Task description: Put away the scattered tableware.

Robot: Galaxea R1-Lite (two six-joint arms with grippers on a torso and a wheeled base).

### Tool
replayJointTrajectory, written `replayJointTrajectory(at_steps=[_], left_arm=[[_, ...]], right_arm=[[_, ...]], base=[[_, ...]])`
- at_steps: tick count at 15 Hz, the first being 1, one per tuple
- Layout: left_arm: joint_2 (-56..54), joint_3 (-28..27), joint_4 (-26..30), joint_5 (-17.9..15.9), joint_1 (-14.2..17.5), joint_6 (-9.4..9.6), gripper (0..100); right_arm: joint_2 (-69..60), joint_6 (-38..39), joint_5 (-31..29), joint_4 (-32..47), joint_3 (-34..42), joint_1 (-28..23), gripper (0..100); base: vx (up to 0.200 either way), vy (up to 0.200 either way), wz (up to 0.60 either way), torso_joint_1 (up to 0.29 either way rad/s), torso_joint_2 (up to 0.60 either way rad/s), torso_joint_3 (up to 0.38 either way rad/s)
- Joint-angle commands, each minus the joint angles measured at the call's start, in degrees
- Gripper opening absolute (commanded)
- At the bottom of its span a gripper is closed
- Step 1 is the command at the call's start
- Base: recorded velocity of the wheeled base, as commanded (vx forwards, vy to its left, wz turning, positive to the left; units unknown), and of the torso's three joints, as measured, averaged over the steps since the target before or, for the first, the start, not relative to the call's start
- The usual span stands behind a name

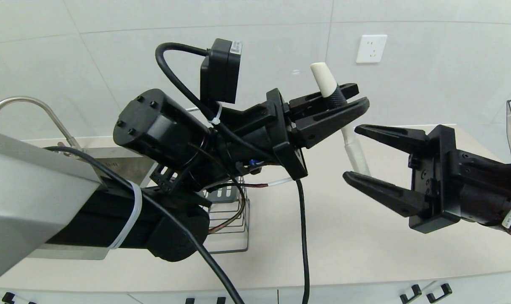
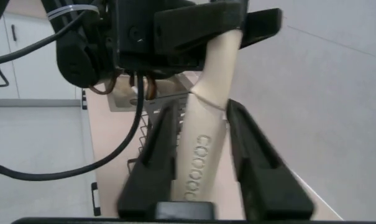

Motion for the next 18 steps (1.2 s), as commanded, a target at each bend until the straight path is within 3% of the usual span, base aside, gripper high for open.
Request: replayJointTrajectory(at_steps=[1,2,4,5,7,9,11,13,14,15,16,18], left_arm=[[-0.24,0.07,-0.01,-0.04,0.16,-0.01,0],[-0.15,0.42,-0.01,3.47,0.60,0.08,0],[-0.59,3.59,-0.01,4.62,2.00,0.26,0],[-1.99,6.40,-0.01,4.62,2.62,0.52,0],[-5.42,12.20,-0.01,4.53,2.97,0.78,0],[-8.67,13.43,1.22,4.53,4.46,1.75,0],[-12.54,13.52,7.46,4.53,7.98,5.62,0],[-15.97,13.43,14.76,4.53,9.74,9.84,0],[-17.29,13.43,18.36,4.53,9.74,12.82,0],[-17.55,13.43,19.77,4.53,9.82,14.41,0],[-17.90,13.43,23.63,4.26,11.41,20.47,0],[-20.10,13.34,26.80,1.63,12.37,22.76,0]], right_arm=[[0.61,-0.01,-0.30,-0.04,-0.03,-0.01,100],[-1.23,0.08,-0.48,-0.65,2.17,-0.01,100],[-4.57,0.69,-2.06,-0.74,6.04,-0.80,100],[-6.33,0.87,-2.94,-0.74,8.32,-2.73,0],[-10.90,2.36,-3.56,-0.56,10.78,-6.69,0],[-16.96,3.15,-3.91,-0.12,15.26,-14.42,0],[-28.48,2.98,-3.91,-0.04,25.02,-23.47,0],[-40.25,3.06,-3.91,-0.04,31.08,-27.43,0],[-45.44,3.06,-3.91,0.49,32.40,-28.92,0],[-47.37,3.15,-4.00,1.19,32.31,-29.71,0],[-53.61,3.42,-4.00,4.36,32.31,-32.70,0],[-59.59,3.68,-4.08,11.04,32.31,-34.90,0]], base=[[0.000,0.000,0.00,0.000,0.00,0.000],[0.000,0.000,0.00,0.000,0.00,0.000],[0.000,0.000,0.00,0.000,0.00,0.000],[0.000,0.000,0.00,0.000,0.00,0.000],[0.000,0.000,0.00,0.000,0.00,0.000],[0.000,0.000,0.00,0.000,0.00,0.000],[0.000,0.000,0.00,0.000,0.00,0.000],[0.000,0.000,0.00,0.000,0.00,0.000],[0.000,0.000,0.00,0.000,0.00,0.000],[0.000,0.000,0.00,0.000,0.00,0.000],[0.000,0.000,0.00,0.000,0.00,0.000],[0.000,0.000,0.00,0.000,0.00,0.000]])
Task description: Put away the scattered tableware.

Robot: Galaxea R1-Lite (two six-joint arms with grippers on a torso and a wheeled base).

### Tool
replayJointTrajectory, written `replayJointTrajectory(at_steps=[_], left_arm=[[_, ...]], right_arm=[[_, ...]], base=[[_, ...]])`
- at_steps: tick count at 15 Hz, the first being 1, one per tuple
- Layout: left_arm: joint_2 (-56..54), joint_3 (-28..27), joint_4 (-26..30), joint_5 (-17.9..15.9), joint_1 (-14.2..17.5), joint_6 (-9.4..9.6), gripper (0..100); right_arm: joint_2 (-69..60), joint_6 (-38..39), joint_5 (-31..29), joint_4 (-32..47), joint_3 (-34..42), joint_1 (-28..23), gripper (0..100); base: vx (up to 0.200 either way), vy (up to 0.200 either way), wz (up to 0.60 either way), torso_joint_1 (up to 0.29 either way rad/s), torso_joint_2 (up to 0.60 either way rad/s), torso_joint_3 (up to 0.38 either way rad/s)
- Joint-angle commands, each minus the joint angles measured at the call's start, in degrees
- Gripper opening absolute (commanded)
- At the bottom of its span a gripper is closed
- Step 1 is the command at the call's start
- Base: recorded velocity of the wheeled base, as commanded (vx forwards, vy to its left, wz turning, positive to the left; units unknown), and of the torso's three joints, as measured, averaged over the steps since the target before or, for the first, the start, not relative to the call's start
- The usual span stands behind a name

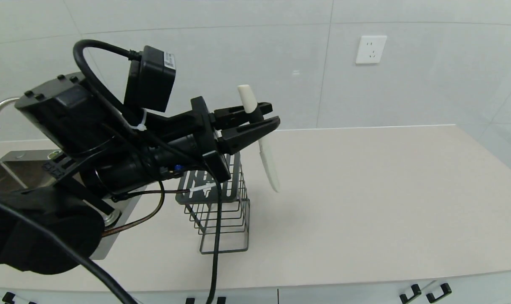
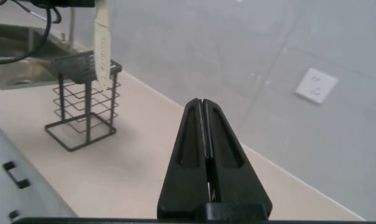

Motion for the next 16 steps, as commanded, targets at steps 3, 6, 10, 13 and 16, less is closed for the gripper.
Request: replayJointTrajectory(at_steps=[3,6,10,13,16], left_arm=[[-4.20,-0.08,1.58,-1.65,3.32,1.70,0],[-4.37,-0.52,1.67,-9.03,7.80,7.07,0],[-5.43,-1.75,1.67,-9.82,12.37,7.59,0],[-6.57,-2.63,1.75,-11.40,14.92,7.86,0],[-5.43,-5.26,2.90,-11.23,15.27,8.74,0]], right_arm=[[-22.07,0.32,-0.09,18.85,1.28,-2.82,0],[-37.01,0.58,-2.72,42.05,1.37,-2.47,0],[-37.01,10.69,-22.23,55.77,1.37,-2.56,0],[-37.01,13.06,-29.70,62.80,1.37,-2.73,0],[-36.92,13.15,-30.14,62.80,1.37,-2.82,0]], base=[[0.000,0.000,0.00,0.000,0.00,0.000],[0.000,0.000,0.00,0.000,0.00,0.000],[0.000,0.000,0.00,0.000,0.00,0.000],[0.000,0.000,0.00,0.000,0.00,0.000],[0.000,0.000,0.00,0.000,0.00,0.000]])
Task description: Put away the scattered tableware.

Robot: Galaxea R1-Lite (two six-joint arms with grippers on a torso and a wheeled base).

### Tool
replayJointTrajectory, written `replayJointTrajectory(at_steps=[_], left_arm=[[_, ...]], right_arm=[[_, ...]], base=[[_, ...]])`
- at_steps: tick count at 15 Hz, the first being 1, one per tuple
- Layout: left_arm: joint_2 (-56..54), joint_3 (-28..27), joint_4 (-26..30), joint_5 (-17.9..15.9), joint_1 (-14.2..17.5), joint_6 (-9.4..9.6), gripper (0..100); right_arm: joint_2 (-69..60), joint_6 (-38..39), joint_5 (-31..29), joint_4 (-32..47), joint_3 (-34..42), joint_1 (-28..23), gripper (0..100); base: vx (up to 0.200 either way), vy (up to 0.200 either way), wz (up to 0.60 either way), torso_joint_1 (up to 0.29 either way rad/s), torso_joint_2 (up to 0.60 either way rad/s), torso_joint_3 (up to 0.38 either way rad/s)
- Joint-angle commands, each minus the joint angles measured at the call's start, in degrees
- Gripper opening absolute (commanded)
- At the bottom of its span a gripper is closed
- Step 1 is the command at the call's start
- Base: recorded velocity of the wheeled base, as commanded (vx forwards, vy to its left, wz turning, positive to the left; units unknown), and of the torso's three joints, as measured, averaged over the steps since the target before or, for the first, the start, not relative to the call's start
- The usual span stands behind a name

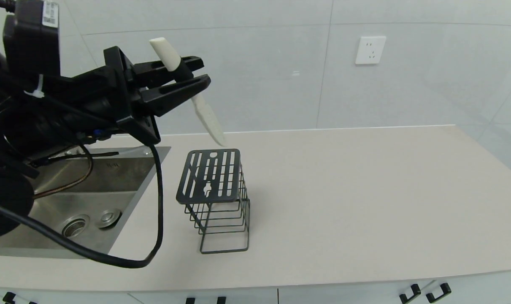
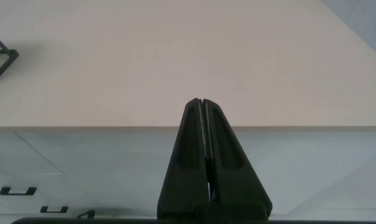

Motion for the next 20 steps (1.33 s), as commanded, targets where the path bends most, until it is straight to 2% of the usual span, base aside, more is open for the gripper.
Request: replayJointTrajectory(at_steps=[1,3,6,9,11,14,16,20], left_arm=[[0.41,-0.51,2.05,0.09,0.06,1.05,0],[0.32,0.46,6.09,0.09,-0.03,3.68,0],[1.20,0.55,6.88,0.18,-1.61,4.12,0],[4.10,0.11,6.97,1.41,-1.70,6.50,0],[4.72,-0.07,6.97,3.52,-2.05,6.50,0],[4.89,-1.21,6.97,3.78,-2.58,6.50,0],[5.24,-1.65,6.97,5.71,-3.20,6.58,0],[6.21,-2.26,6.97,5.71,-1.88,6.67,0]], right_arm=[[-0.02,0.05,-0.02,0.16,0.00,-0.07,0],[-0.02,0.22,-0.02,0.16,0.00,-0.07,0],[-0.02,0.31,0.15,0.16,0.00,-0.07,0],[-0.02,0.31,0.15,0.16,0.00,-0.07,0],[-0.02,0.31,0.15,0.16,0.00,-0.07,0],[-0.02,0.31,0.15,0.16,0.00,-0.07,0],[-0.02,0.31,0.15,0.16,0.00,-0.07,0],[-0.02,0.31,0.15,0.16,0.00,-0.07,0]], base=[[0.000,0.000,0.00,0.000,0.00,0.000],[0.000,0.000,0.00,0.000,0.00,0.000],[0.000,0.000,0.00,0.000,0.00,0.000],[0.000,0.000,0.00,0.000,0.00,0.000],[0.000,0.000,0.00,0.000,0.00,0.000],[0.000,0.000,0.00,0.000,0.00,0.000],[0.000,0.000,0.00,0.000,0.00,0.000],[0.000,0.000,0.00,0.000,0.00,0.000]])
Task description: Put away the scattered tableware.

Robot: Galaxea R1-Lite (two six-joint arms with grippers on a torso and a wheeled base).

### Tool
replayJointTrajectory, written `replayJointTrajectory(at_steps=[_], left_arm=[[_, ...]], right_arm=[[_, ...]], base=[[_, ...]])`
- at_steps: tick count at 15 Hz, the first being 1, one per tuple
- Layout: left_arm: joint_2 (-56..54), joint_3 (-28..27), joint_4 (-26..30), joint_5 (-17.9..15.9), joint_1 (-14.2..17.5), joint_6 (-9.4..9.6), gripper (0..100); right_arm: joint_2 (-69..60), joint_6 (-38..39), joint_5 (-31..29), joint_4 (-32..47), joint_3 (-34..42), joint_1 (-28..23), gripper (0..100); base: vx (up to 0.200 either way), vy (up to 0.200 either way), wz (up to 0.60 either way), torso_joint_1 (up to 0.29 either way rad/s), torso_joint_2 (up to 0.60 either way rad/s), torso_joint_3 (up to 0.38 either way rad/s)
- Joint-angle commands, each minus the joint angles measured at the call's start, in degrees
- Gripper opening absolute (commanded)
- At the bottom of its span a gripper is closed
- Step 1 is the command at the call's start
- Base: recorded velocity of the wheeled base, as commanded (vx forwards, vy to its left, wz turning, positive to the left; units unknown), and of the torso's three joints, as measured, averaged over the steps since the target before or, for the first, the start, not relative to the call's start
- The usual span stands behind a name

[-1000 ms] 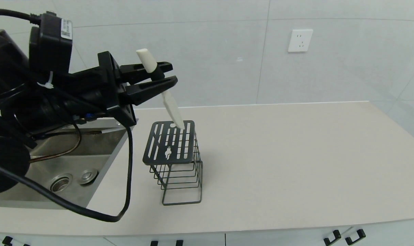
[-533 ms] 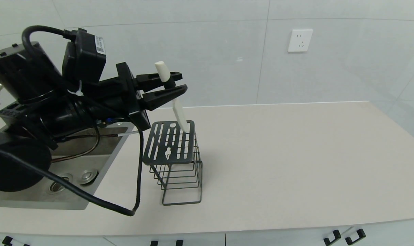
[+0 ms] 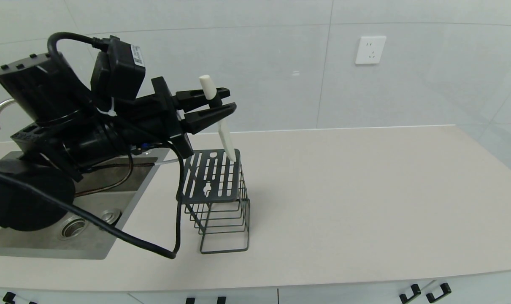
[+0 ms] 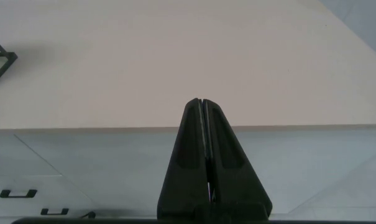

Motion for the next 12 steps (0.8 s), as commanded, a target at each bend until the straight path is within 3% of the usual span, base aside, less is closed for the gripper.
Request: replayJointTrajectory(at_steps=[1,12], left_arm=[[0.74,-0.62,-0.06,-0.03,1.15,0.14,0],[1.45,-0.62,-0.06,-0.12,0.53,0.40,0]], right_arm=[[0.09,-0.07,0.08,0.01,0.00,0.01,0],[0.09,-0.07,0.26,0.01,0.00,0.01,0]], base=[[0.000,0.000,0.00,0.000,0.00,0.000],[0.000,0.000,0.00,0.000,0.00,0.000]])
